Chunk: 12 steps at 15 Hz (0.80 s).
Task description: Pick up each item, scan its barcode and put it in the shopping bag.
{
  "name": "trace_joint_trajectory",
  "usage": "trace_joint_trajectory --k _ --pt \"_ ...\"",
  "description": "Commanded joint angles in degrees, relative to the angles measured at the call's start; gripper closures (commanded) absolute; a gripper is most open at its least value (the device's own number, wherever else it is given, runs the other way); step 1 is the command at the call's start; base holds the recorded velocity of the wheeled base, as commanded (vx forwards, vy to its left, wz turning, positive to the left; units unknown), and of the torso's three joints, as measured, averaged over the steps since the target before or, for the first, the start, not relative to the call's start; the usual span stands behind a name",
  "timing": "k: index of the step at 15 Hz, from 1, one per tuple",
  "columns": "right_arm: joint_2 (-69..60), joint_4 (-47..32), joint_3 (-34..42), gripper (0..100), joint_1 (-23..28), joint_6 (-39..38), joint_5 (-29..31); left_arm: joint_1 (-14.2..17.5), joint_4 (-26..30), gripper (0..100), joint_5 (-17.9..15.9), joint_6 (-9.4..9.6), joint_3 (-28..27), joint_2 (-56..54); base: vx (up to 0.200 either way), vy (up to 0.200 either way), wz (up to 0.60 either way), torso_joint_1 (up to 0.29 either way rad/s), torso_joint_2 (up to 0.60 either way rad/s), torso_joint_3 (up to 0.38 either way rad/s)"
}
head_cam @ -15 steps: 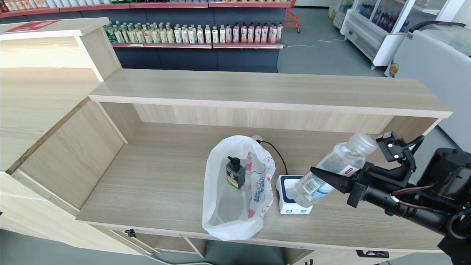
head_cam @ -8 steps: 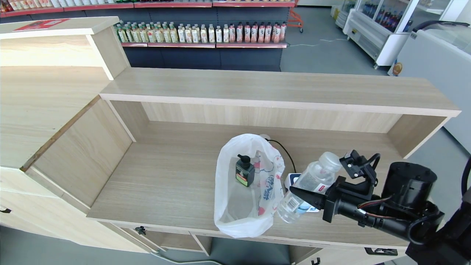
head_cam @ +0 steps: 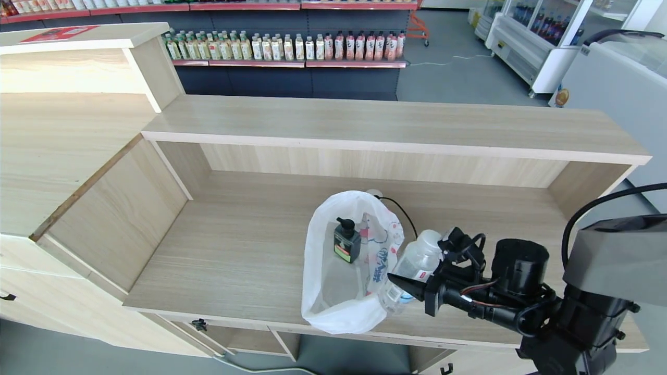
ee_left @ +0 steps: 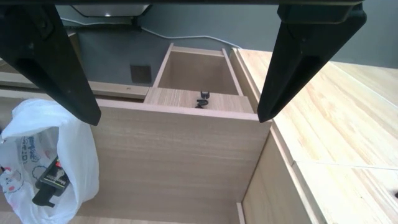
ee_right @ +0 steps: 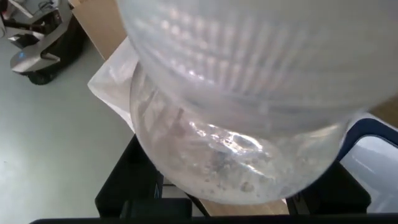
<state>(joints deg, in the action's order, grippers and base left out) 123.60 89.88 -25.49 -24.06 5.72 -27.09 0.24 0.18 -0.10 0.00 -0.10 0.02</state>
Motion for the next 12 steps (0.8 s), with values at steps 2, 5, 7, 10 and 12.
trace_joint_trajectory --k 2,5,7,10,12 --pt "3.7 0.1 -7.6 100 -1.8 -1.1 0.0 0.0 0.0 0 0.0 0.00 0.0 0.0 0.000 0.000 0.00 0.000 0.00 0.000" --pt "3.8 0.1 -11.3 100 -2.5 -3.3 0.4 0.0 0.0 0 0.0 0.00 0.0 0.0 0.000 0.000 0.00 0.000 0.00 0.000" --pt "5.7 0.1 -11.3 100 -2.5 -3.0 0.4 0.0 0.0 0 0.0 0.00 0.0 0.0 0.000 0.000 0.00 0.000 0.00 0.000" --pt "8.8 0.1 -11.1 100 -2.1 -2.7 0.7 0.1 0.0 0 0.0 0.00 0.0 0.0 0.000 0.000 0.00 0.000 0.00 0.000" --pt "11.0 0.1 -12.7 100 -2.0 -2.6 0.7 0.0 0.0 0 0.0 0.00 0.0 0.0 0.000 0.000 0.00 0.000 0.00 0.000"
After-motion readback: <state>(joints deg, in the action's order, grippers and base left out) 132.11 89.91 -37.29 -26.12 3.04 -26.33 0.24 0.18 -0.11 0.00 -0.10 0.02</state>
